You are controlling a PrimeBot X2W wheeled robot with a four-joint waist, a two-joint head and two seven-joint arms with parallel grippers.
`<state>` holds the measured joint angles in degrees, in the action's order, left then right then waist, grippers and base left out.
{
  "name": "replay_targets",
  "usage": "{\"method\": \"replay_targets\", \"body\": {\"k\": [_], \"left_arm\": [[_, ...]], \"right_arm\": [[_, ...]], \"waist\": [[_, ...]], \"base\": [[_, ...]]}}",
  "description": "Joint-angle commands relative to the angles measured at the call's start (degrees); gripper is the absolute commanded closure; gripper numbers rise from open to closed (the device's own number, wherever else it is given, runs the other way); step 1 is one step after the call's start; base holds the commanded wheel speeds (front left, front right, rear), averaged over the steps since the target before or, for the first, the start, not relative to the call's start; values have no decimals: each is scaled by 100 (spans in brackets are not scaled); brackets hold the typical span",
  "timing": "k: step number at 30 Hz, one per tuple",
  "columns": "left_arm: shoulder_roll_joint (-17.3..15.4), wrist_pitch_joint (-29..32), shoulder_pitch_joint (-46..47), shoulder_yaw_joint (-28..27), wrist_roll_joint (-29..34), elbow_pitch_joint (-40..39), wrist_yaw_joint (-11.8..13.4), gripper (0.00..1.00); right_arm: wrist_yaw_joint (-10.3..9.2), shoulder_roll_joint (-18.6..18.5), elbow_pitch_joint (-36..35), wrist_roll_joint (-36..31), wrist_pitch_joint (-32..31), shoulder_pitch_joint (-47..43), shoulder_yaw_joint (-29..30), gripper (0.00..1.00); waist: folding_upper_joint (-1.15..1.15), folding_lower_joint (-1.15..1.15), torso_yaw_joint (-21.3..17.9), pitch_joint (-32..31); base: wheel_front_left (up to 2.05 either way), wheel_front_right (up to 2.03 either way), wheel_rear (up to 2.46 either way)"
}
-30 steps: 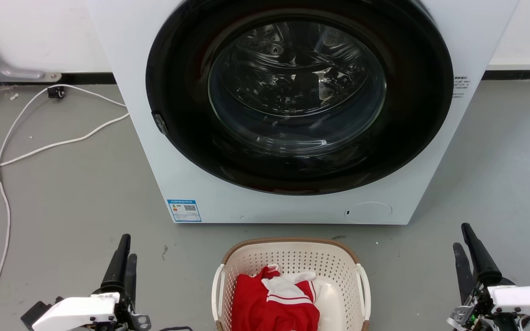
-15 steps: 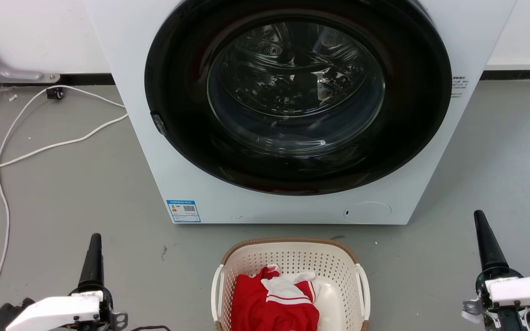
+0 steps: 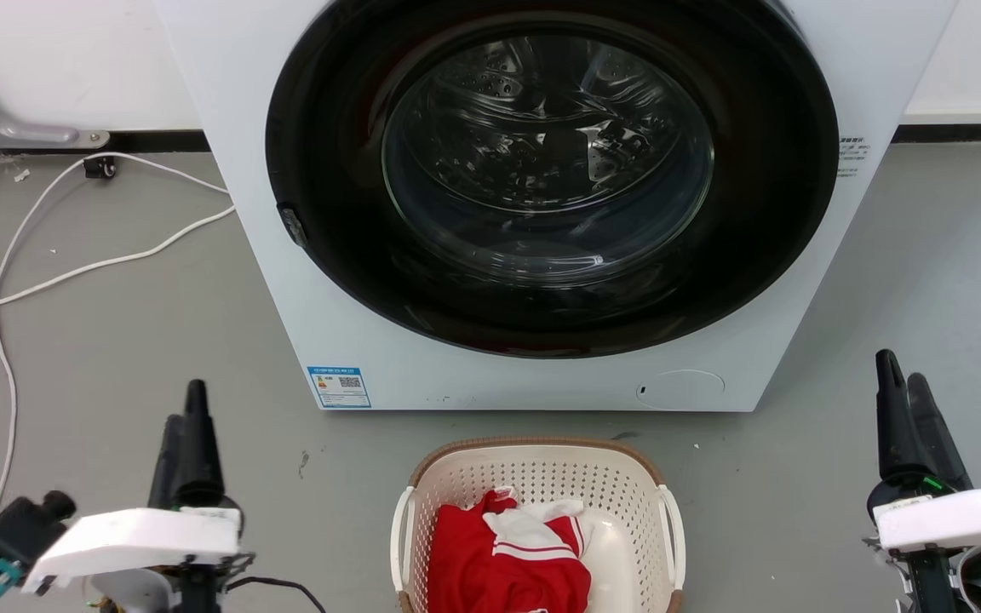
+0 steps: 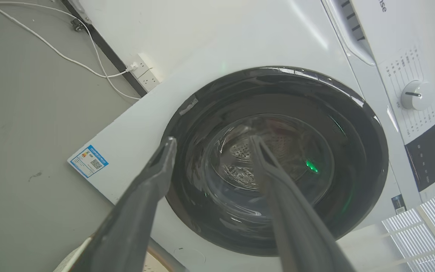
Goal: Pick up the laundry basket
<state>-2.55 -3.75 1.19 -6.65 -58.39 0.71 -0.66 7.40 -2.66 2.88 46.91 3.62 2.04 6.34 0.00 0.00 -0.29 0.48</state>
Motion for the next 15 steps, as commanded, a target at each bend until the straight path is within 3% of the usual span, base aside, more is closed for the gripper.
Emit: {"method": "replay_targets", "body": {"k": [1,7,15], "left_arm": [[-23,-66,-30,151,379,-219,109,0],[-25,-160,-112,487,852,-357,250,0],[-27,-297,-138,718,1831,-536,145,0]], "right_arm": [[11,-23,-193,-313,79,52,-10,0],[11,-24,-381,-939,171,34,-75,0],[12,-25,-536,-1760,313,-51,-188,0]], "waist": [[0,0,-4,7],[0,0,-18,21],[0,0,-46,36]], "base": [[0,0,0],[0,0,0],[0,0,0]]}}
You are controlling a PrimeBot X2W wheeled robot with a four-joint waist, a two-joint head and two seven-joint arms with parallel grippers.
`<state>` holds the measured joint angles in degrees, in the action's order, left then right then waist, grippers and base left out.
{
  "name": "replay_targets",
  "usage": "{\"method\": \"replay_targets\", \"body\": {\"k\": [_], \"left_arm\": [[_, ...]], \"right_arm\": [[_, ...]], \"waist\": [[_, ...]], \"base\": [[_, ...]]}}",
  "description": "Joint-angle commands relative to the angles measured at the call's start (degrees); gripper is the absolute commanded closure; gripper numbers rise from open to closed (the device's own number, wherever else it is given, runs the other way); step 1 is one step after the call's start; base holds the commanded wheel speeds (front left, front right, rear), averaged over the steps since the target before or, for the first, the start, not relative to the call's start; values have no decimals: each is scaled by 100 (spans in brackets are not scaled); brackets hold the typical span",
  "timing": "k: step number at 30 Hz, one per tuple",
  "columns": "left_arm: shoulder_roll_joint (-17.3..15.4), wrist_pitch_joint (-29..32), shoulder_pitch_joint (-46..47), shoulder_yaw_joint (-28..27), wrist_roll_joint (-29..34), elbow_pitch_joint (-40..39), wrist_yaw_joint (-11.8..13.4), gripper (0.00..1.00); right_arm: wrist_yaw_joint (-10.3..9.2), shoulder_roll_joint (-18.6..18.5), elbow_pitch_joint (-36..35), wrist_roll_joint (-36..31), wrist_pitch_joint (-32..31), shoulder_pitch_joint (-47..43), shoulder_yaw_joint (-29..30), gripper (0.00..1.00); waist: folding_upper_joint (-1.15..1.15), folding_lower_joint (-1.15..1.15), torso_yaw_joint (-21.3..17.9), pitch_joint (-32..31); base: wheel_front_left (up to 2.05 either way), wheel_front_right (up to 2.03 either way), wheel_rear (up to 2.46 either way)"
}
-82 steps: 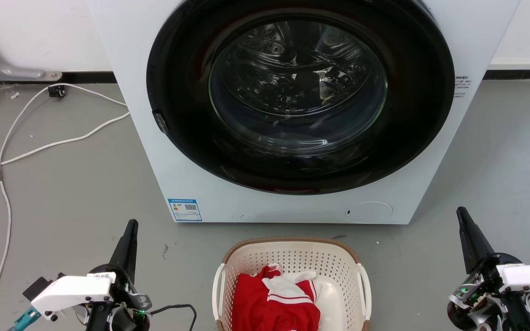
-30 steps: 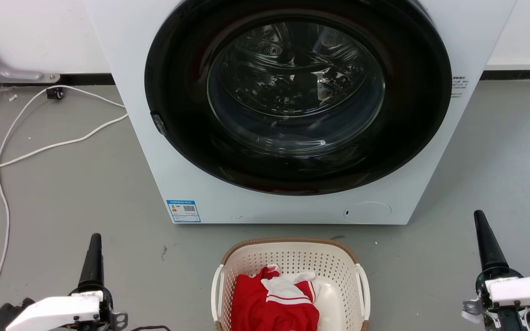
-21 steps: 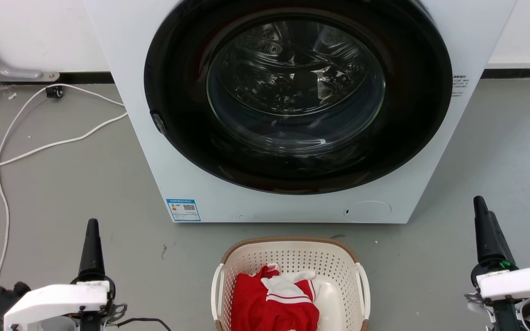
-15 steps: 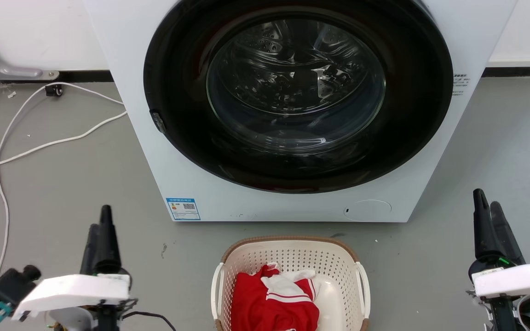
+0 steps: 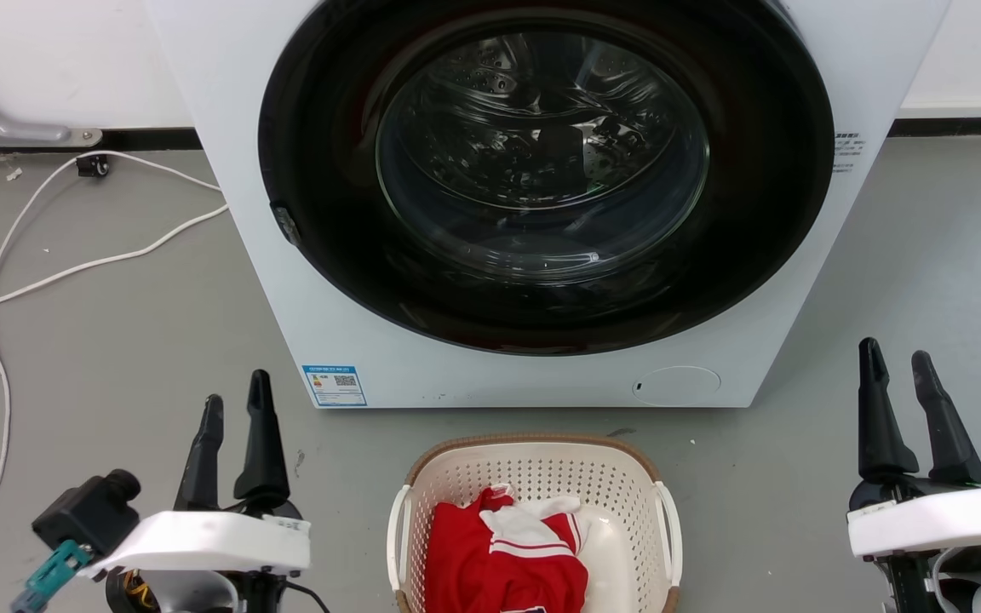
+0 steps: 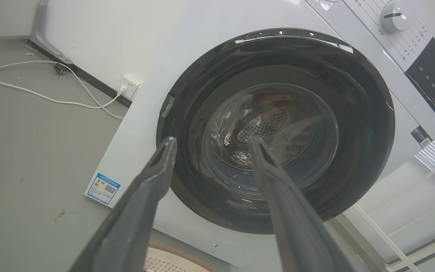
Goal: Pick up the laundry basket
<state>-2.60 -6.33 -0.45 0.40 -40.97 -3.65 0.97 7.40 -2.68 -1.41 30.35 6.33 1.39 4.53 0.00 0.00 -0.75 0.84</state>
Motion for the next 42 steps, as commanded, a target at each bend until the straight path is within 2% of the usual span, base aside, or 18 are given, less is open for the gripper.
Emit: {"method": "replay_targets", "body": {"k": [1,8,22,42], "left_arm": [[-23,-56,23,54,250,-126,-22,0],[-43,-170,-4,384,1137,-223,98,0],[-359,-375,-54,1068,2062,-207,710,0],[-541,-623,-98,1621,2946,101,740,0]], "right_arm": [[12,-24,-123,-194,57,11,-20,0],[12,-25,-184,-810,171,-39,-68,0],[13,-27,-69,-1893,377,-167,-208,0],[8,-29,-74,-3182,634,-263,-285,0]], "waist": [[0,0,-5,2],[0,0,-25,12],[0,0,-31,9],[0,0,-77,5]], "base": [[0,0,0],[0,0,0],[0,0,0],[0,0,0]]}}
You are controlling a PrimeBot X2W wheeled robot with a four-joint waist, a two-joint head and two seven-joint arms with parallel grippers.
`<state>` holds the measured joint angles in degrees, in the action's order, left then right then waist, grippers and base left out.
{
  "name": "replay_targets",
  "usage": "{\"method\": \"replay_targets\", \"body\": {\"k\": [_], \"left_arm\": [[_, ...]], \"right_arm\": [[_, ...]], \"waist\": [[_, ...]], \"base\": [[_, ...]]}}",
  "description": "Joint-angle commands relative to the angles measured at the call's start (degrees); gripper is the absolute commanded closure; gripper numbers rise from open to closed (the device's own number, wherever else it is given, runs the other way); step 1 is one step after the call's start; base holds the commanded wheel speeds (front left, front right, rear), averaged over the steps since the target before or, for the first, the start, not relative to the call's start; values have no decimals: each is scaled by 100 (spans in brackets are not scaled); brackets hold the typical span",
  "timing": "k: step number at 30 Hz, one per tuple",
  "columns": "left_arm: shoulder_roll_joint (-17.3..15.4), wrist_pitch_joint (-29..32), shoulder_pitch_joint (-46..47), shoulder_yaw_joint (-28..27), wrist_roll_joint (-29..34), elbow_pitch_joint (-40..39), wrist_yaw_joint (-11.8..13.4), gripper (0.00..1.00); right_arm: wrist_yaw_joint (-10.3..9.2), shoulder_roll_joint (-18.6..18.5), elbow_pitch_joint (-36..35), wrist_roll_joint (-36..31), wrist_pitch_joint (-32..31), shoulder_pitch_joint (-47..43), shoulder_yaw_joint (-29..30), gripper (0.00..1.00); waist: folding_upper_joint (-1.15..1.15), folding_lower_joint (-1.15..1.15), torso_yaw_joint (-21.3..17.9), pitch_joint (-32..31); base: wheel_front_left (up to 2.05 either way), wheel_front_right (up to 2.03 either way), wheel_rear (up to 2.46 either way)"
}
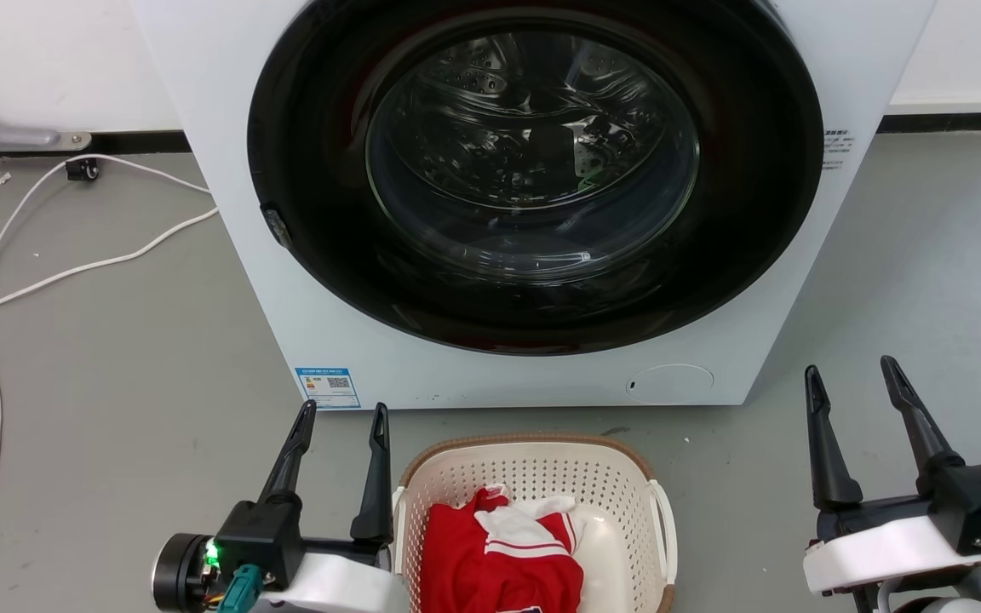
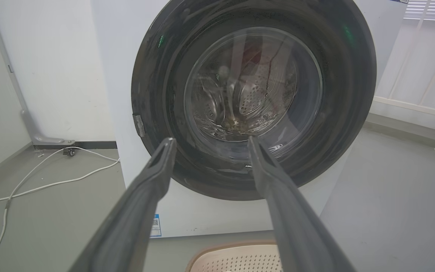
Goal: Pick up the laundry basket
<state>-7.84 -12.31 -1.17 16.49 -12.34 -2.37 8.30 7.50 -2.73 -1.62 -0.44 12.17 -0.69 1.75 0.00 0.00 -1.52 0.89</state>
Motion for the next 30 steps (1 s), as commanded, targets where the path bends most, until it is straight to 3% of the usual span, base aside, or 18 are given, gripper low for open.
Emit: {"method": "replay_targets", "body": {"k": [1,4,18,30], "left_arm": [[5,-41,-48,5,83,-17,-6,0],[145,-80,-97,-165,-57,-62,-59,0],[485,-229,-364,-874,67,64,-801,0],[494,-292,-376,-703,427,414,-744,0]], "right_arm": [[-2,-23,-55,-130,56,-62,-5,0],[-2,-24,-41,-182,98,-76,7,0],[-2,-21,333,25,245,-149,137,0],[-2,-22,421,-208,306,-130,127,0]], "waist": [[0,0,0,0],[0,0,3,4],[0,0,-4,7],[0,0,-15,6]], "base": [[0,0,0],[0,0,0],[0,0,0],[0,0,0]]}}
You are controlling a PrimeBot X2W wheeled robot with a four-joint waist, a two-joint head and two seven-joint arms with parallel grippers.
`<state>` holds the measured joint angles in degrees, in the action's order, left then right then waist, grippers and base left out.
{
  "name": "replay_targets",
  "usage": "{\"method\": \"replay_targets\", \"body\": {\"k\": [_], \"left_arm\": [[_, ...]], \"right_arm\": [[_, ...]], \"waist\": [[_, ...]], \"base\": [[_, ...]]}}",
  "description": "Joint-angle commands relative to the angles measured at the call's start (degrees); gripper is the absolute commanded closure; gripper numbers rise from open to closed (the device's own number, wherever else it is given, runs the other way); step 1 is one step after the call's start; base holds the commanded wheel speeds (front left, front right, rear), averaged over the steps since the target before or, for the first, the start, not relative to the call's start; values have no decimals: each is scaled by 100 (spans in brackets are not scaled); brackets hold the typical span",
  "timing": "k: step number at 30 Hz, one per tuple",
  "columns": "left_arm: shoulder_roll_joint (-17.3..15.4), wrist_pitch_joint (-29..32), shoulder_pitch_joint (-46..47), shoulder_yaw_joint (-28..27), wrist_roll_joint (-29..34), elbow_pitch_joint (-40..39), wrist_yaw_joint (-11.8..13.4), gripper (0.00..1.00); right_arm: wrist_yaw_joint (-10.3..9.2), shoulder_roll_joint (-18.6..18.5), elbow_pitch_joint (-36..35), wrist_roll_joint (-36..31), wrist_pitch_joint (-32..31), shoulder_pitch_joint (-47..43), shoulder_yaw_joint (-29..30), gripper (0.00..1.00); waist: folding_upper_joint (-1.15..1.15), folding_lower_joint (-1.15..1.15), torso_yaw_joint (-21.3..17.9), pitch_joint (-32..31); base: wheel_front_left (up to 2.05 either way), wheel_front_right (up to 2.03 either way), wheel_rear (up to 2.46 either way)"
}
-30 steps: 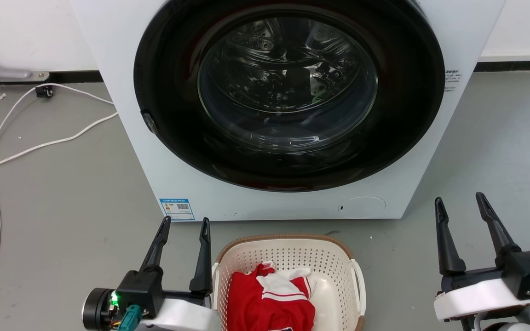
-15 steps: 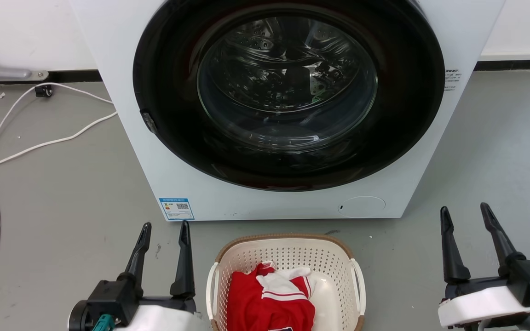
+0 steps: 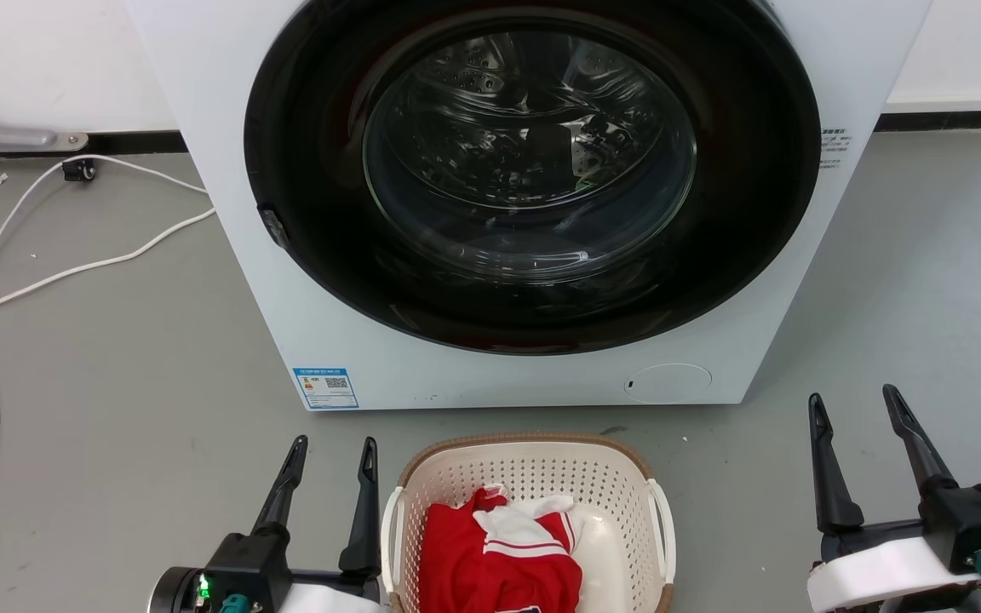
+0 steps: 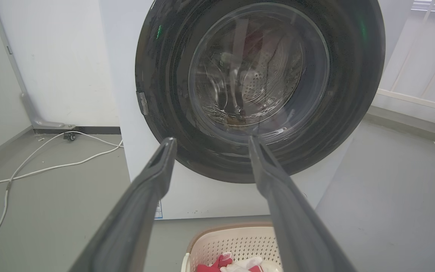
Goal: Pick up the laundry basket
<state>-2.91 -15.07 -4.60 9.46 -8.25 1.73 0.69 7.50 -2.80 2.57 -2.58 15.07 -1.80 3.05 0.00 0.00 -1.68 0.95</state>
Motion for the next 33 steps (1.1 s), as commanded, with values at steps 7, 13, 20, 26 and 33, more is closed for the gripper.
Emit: {"method": "replay_targets", "body": {"k": [7,13,20,26,33], "left_arm": [[2,-16,61,10,-187,-27,58,0],[1,-16,63,25,-188,-2,24,0],[2,-16,26,2,-184,0,23,0],[2,-16,173,-8,-202,79,35,0],[2,-16,681,-62,-7,346,-71,0]], "right_arm": [[-2,-14,18,17,16,-5,-18,0],[-2,-14,27,33,16,22,-40,0],[-2,-14,9,52,16,28,-30,0],[-2,-14,78,128,15,129,-106,0],[-2,-14,203,37,15,561,-128,0]], "waist": [[0,0,29,20],[0,0,35,26],[0,0,36,60],[0,0,34,327],[0,0,29,1202]], "base": [[0,0,0],[0,0,0],[0,0,0],[0,0,0],[0,0,0]]}}
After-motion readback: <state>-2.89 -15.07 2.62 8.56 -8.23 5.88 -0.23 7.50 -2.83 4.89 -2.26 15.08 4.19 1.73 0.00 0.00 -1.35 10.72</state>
